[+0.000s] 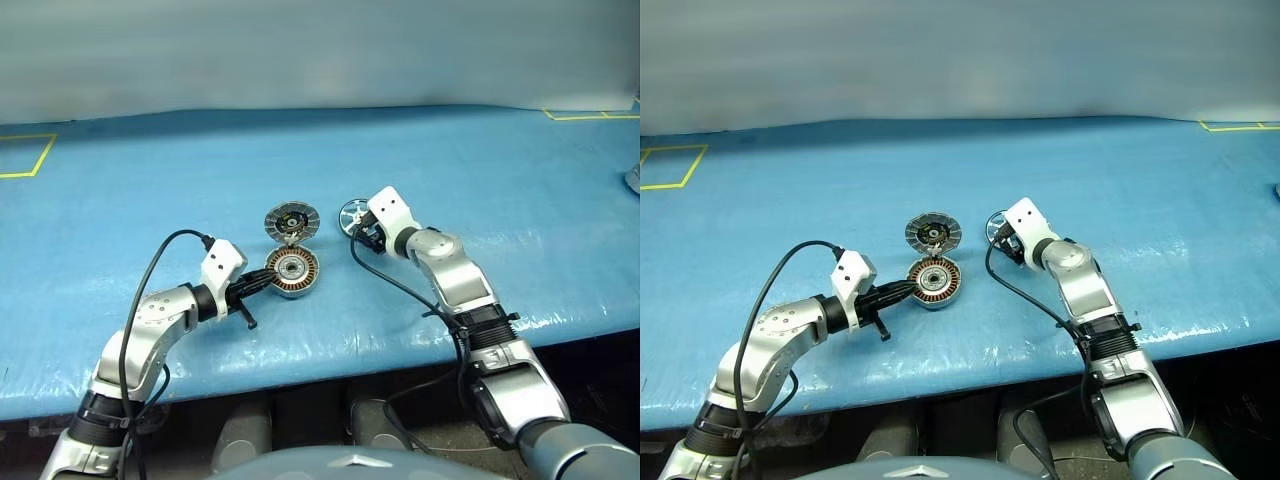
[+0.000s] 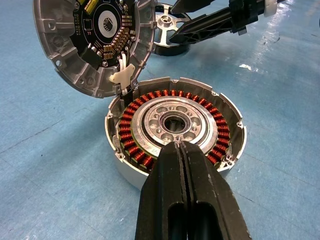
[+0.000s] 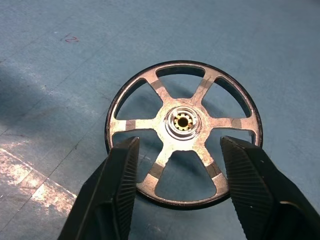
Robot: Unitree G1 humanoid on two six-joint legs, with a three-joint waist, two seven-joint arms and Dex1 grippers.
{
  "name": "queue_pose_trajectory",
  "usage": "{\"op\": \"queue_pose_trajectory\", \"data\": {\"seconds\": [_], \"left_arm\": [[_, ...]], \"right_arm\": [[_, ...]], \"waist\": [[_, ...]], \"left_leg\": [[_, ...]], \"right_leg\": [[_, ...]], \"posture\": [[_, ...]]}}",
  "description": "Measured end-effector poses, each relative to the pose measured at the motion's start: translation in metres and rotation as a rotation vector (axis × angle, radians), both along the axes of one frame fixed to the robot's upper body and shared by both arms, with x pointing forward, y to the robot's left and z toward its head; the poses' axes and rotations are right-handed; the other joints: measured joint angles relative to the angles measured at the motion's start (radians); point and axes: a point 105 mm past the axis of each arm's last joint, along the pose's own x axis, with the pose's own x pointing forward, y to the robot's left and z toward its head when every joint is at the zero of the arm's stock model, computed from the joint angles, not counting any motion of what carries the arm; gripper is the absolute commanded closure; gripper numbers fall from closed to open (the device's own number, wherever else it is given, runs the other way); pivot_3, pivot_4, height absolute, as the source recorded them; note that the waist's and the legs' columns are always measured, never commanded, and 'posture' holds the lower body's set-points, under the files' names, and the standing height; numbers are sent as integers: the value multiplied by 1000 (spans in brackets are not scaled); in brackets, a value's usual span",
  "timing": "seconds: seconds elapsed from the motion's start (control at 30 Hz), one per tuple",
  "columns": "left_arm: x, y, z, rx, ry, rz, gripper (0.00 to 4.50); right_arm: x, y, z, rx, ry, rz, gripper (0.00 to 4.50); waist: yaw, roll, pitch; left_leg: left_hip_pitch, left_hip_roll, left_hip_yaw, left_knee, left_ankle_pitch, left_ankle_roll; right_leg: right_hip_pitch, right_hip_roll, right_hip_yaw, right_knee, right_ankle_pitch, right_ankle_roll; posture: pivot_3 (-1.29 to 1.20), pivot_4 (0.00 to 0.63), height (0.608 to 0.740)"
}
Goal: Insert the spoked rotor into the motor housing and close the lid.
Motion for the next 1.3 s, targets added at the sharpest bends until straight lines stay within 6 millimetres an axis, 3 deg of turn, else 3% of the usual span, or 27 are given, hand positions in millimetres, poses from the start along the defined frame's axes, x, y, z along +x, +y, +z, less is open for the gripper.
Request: {"op": "queue_pose_trajectory", "data": {"seconds": [0.07,0.67,1.03,1.2,1.3], "left_arm": [[0,0,0,1,0,2,4500],[-1,3,-1,-7,7,15,4500],[4,7,16,-103,-39,23,4500],[6,6,16,-119,-57,6,4500],[7,5,20,-124,-87,-12,4500]], "right_arm": [[0,1,1,5,-4,1,3214],[3,-6,3,62,19,-37,3358],[-51,-23,28,335,-17,0,3358],[-92,-4,21,465,79,197,3358],[-104,12,25,486,92,314,3358]], "waist": [[0,0,0],[1,0,0],[8,0,0],[5,0,0],[3,0,0]], "left_leg": [[0,0,0,0,0,0],[1,0,0,0,0,0],[0,0,0,-2,0,0],[0,1,1,-1,0,0],[0,1,2,-1,0,0]], "right_leg": [[0,0,0,0,0,0],[1,0,0,0,-3,0],[0,0,0,-1,-4,0],[0,0,0,-1,-4,0],[0,0,1,-1,-4,0]], "posture": [[0,150,740],[0,150,740],[0,150,740],[0,150,740],[0,150,740]]}}
